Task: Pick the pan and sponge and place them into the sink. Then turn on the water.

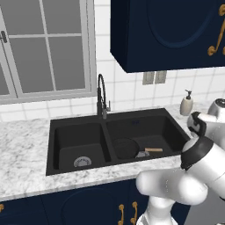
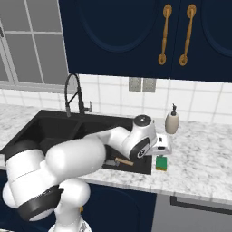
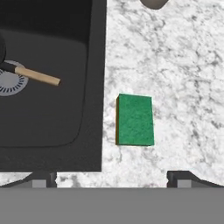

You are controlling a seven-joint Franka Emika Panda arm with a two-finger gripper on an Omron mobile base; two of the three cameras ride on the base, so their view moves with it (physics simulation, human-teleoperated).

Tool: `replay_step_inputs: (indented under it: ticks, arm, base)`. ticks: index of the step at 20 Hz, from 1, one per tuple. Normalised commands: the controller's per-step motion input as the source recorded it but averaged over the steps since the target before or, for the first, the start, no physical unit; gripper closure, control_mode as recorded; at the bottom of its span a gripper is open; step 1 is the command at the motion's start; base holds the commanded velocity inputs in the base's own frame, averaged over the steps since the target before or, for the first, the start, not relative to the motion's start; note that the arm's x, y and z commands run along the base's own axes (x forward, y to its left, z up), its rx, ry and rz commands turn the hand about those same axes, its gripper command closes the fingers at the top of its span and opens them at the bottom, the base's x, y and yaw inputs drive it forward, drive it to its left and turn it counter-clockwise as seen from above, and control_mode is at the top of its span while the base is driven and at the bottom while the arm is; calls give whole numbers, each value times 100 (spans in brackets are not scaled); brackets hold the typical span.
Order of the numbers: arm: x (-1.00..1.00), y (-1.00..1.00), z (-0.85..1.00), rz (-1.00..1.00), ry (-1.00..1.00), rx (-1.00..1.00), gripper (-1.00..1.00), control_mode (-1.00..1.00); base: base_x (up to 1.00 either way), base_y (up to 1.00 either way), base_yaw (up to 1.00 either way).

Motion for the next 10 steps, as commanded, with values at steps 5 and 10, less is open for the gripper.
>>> replay_step_inputs:
  ticks: [5, 10]
  arm:
    - [3, -26, -16, 0, 0, 3, -100, -100]
    - [16, -14, -17, 5, 0, 4, -100, -100]
  base:
    - [0, 0, 0]
    - [0, 0, 0]
